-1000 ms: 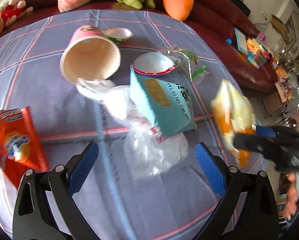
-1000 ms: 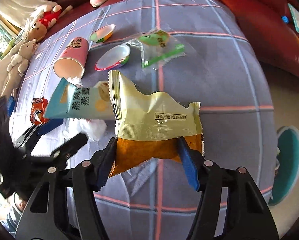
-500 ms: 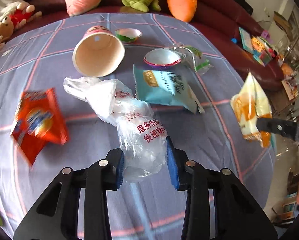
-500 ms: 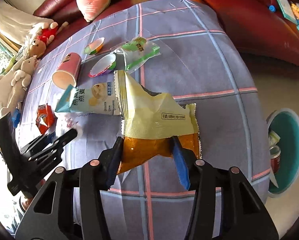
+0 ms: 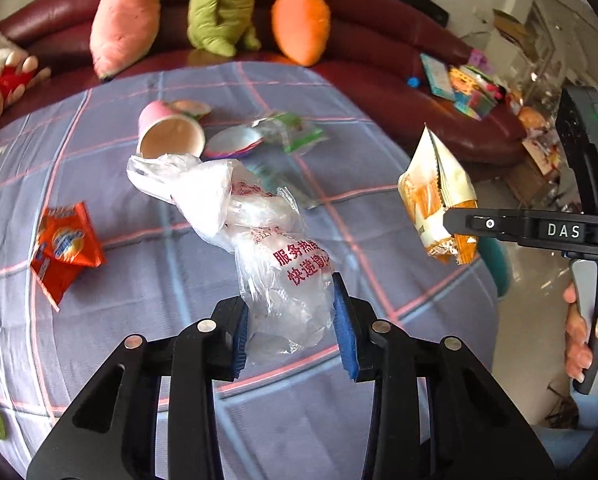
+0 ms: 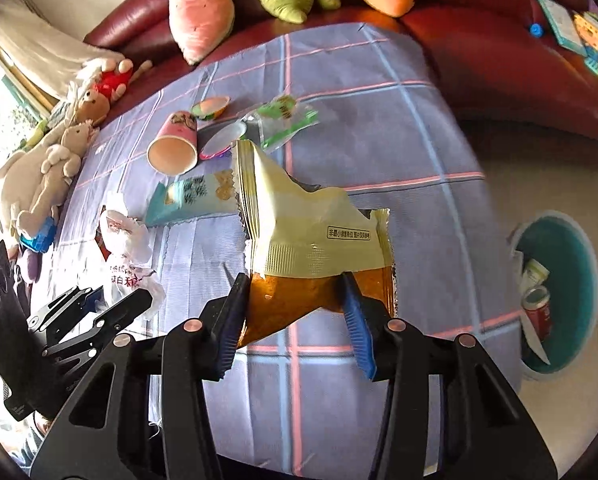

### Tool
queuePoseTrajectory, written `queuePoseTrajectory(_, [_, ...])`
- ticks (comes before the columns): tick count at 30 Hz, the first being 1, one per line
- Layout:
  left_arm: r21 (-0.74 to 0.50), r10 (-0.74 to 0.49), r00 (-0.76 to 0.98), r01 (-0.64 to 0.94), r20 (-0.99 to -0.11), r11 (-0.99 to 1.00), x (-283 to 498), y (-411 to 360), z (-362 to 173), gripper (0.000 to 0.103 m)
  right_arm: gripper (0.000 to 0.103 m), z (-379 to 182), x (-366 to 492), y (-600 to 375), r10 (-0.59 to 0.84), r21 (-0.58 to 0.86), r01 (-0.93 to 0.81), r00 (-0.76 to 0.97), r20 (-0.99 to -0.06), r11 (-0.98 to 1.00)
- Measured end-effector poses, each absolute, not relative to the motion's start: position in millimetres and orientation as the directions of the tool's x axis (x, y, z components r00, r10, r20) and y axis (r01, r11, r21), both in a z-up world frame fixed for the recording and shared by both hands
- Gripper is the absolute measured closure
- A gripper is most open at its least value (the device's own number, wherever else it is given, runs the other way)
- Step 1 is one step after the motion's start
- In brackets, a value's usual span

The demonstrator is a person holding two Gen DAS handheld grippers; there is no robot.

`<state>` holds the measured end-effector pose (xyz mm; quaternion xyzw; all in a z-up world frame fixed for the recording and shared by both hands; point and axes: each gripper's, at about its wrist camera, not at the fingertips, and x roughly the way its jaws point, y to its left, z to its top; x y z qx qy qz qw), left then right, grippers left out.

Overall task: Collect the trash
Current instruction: 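Carry the yellow snack bag and plastic bag over the trash bin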

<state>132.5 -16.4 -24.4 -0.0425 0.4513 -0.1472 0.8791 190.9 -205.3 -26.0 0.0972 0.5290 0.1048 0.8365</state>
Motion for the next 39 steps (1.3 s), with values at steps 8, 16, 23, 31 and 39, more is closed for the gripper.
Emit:
queuePoseTrajectory(8, [-0.205,-0.345,0.548,0.301,-0.762,0.931,134.7,-57.3,-9.0,0.066,0.059,-14.7,169.3,-252.0,0.282,0.312,-0.015,0.472,-0.836,0.950])
queuePoseTrajectory(16, [-0.214,-0.415,0.511,0.406,-0.753,0.889,145.5,-105.3,1.7,0.066,0.058,-5.3,157.8,-308.6,0.272,0.352,0.052,0.534,-0.801,0.934])
queuePoseTrajectory(23, [-0.199,-0.471,0.422,0.544,-0.775,0.815,167.5,-188.1,-8.6,0.066,0.059,-9.8,140.7,-386.6,0.204,0.368,0.187,0.572,-0.794,0.911])
queuePoseTrajectory(31, [-0.196,-0.487,0.311,0.643,-0.816,0.741,184.0,-272.9,-36.8,0.066,0.058,-38.3,124.5,-466.0,0.144,0.376,0.333,0.554,-0.820,0.865])
queuePoseTrajectory(39, [-0.197,-0.472,0.246,0.679,-0.846,0.707,196.9,-316.8,-59.5,0.066,0.058,-77.1,133.8,-502.2,0.171,0.402,0.398,0.502,-0.848,0.825])
